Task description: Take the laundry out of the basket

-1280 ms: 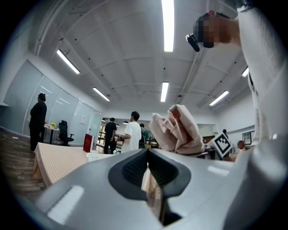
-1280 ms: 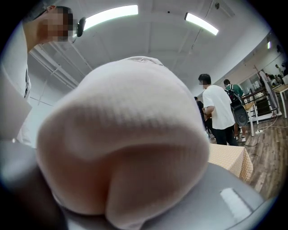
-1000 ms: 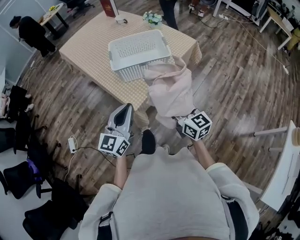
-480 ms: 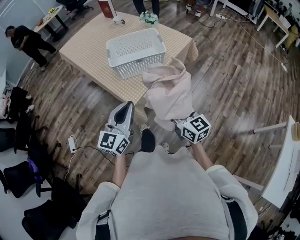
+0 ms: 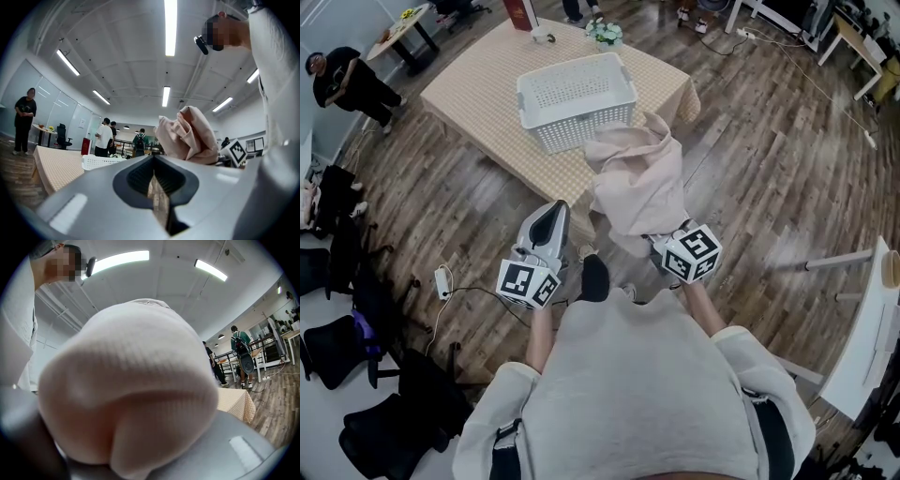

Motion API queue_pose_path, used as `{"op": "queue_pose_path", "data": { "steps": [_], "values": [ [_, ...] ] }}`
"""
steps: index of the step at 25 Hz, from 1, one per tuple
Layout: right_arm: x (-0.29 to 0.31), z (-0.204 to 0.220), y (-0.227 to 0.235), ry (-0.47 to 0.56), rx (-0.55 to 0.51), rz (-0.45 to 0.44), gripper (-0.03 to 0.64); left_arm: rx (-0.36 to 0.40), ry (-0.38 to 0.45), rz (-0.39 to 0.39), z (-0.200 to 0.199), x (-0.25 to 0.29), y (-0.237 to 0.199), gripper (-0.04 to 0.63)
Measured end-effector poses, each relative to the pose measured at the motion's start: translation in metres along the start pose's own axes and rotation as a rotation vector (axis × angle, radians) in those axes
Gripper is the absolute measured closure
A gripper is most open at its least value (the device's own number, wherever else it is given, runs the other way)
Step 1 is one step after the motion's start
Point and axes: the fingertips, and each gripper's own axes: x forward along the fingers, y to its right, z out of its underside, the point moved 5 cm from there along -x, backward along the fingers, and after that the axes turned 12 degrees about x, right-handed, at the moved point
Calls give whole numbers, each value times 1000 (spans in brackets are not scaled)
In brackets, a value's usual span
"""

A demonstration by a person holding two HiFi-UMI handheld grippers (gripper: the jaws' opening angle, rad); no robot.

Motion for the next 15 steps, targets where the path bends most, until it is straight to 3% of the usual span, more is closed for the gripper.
{"op": "queue_pose_path", "data": {
  "steps": [15],
  "values": [
    [15, -1, 0, 0, -12, 11, 457, -11, 4, -2, 7, 1, -13, 584]
  ]
}}
